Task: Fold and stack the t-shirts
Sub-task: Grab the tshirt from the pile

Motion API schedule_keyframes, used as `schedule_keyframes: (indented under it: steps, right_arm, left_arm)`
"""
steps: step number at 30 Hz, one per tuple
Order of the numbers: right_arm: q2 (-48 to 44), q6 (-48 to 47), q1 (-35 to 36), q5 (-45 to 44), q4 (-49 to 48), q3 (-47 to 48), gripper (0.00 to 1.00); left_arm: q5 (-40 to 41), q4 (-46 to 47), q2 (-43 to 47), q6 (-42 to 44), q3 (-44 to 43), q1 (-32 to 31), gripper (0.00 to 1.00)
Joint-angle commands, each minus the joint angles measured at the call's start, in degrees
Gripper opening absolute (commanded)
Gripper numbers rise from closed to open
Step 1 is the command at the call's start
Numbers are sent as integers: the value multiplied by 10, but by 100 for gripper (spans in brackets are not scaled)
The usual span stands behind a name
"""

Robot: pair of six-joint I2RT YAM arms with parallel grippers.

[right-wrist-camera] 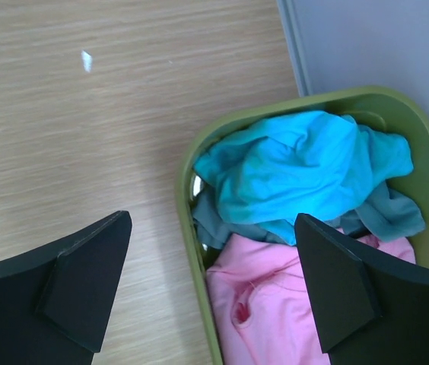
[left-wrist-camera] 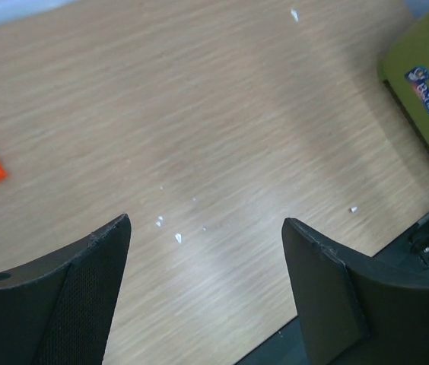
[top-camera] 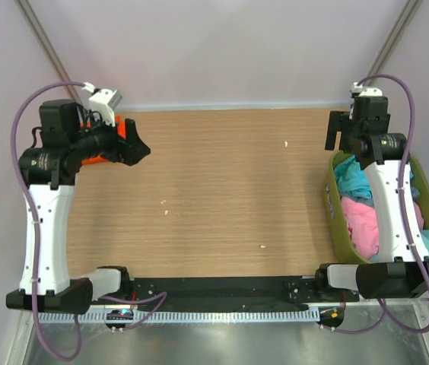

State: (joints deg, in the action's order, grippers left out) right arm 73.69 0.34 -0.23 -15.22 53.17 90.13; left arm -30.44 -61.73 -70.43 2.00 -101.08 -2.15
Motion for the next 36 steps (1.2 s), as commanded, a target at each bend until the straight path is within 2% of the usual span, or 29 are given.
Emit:
schedule_keyframes:
  steps: [1, 4, 5, 7, 10, 15, 22, 29, 30, 32, 33, 34, 36]
  right_arm:
    - [-13, -22, -2, -74, 3, -45, 94]
    - [-24, -43, -6, -109, -17, -116, 94]
    - [-19, -43, -16, -116, -21, -129, 94]
    - [-8, -37, -36, -118, -26, -140, 94]
    - [21, -11, -99, -98, -25, -122, 93]
    - [77, 19, -199, -5, -27, -120, 90]
    - [146, 18, -214, 84, -73, -128, 85]
    - [201, 7, -221, 83, -96, -73, 82]
    - [203, 5, -223, 85, -97, -69, 78]
    - [210, -1, -226, 96, -97, -55, 59]
    - [209, 0, -227, 103, -96, -51, 47]
    - [207, -1, -228, 106, -90, -47, 25]
    - [193, -1, -228, 103, -86, -39, 6]
  left_arm:
    - [13, 30, -50, -16, 56, 0, 81]
    - [20, 10, -93, 11, 60, 0, 79]
    - [24, 9, -102, 23, 59, 0, 76]
    - [49, 12, -122, 25, 51, 0, 76]
    - [61, 21, -152, 27, 33, 0, 82]
    - [50, 30, -196, 21, -6, 0, 87]
    - [16, 35, -213, -9, -22, 0, 87]
    - [15, 42, -209, -11, -11, 0, 88]
    - [13, 43, -209, -12, -7, 0, 88]
    - [13, 45, -208, -14, -4, 0, 88]
    - [13, 45, -209, -14, -2, 0, 88]
    - [13, 45, -209, -14, -1, 0, 87]
    - [11, 46, -207, -13, 1, 0, 86]
